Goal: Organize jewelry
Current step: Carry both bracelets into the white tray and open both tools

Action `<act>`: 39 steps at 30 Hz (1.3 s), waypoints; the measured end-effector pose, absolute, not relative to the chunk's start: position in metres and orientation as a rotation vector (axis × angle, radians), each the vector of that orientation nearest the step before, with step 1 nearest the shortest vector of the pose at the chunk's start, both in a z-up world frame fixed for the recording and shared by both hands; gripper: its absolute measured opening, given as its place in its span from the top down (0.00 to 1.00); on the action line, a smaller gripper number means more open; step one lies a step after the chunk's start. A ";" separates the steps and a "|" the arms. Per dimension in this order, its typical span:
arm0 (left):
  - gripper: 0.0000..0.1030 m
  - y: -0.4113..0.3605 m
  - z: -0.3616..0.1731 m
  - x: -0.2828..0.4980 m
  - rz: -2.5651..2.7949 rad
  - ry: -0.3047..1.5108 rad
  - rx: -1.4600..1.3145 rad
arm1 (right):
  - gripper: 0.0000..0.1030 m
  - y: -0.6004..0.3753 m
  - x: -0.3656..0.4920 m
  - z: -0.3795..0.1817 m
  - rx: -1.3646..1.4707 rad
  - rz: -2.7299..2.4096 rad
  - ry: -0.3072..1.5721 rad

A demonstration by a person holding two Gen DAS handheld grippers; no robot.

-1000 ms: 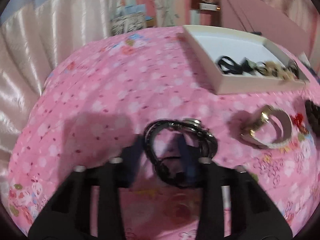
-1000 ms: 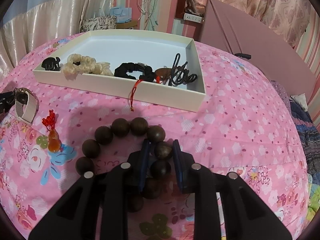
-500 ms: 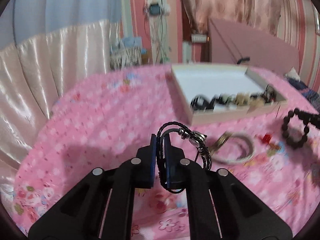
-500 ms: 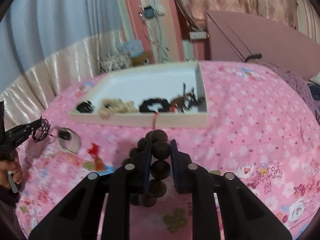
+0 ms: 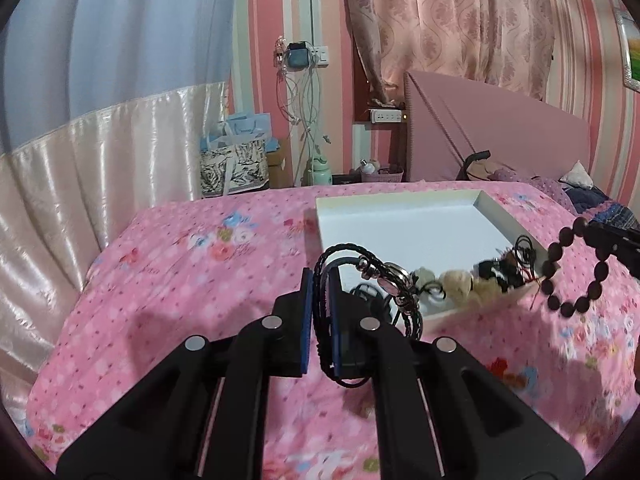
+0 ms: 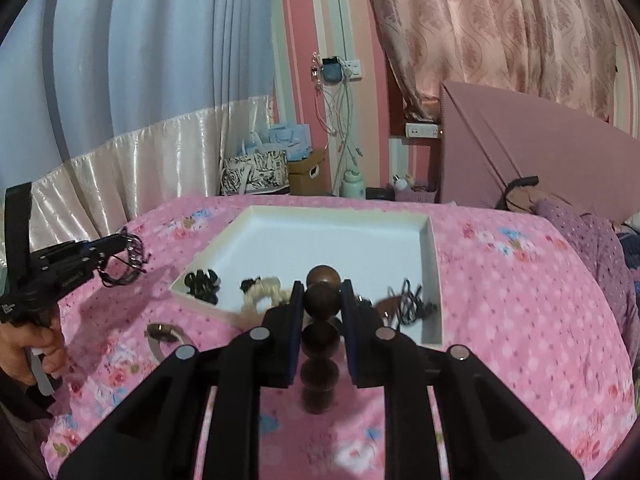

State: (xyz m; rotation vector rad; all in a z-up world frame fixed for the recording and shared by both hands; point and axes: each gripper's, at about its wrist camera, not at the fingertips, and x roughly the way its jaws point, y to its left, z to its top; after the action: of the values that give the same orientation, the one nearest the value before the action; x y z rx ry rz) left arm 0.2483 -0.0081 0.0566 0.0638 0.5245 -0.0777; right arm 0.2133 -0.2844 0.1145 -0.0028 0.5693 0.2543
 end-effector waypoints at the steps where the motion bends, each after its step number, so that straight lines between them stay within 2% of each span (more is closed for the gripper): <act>1: 0.95 -0.009 0.057 0.251 -0.078 0.526 0.062 | 0.82 -0.282 0.218 0.114 -0.011 0.251 0.569; 13: 0.95 -0.046 0.052 0.324 -0.046 0.542 0.064 | 0.82 -0.242 0.290 0.116 -0.058 0.255 0.535; 20: 0.94 -0.053 0.024 0.368 -0.051 0.606 0.038 | 0.82 -0.232 0.333 0.098 -0.009 0.237 0.587; 30: 0.93 -0.061 0.018 0.379 -0.022 0.631 0.088 | 0.82 -0.248 0.352 0.057 0.020 0.145 0.660; 39: 0.90 -0.077 0.008 0.399 -0.054 0.746 0.138 | 0.82 -0.271 0.359 0.036 0.072 0.111 0.721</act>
State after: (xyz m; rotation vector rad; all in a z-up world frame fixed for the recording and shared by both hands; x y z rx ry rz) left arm 0.3988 -0.0771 0.0077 0.1376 0.7457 -0.0542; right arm 0.3586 -0.2715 0.0355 0.0716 0.7213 0.1109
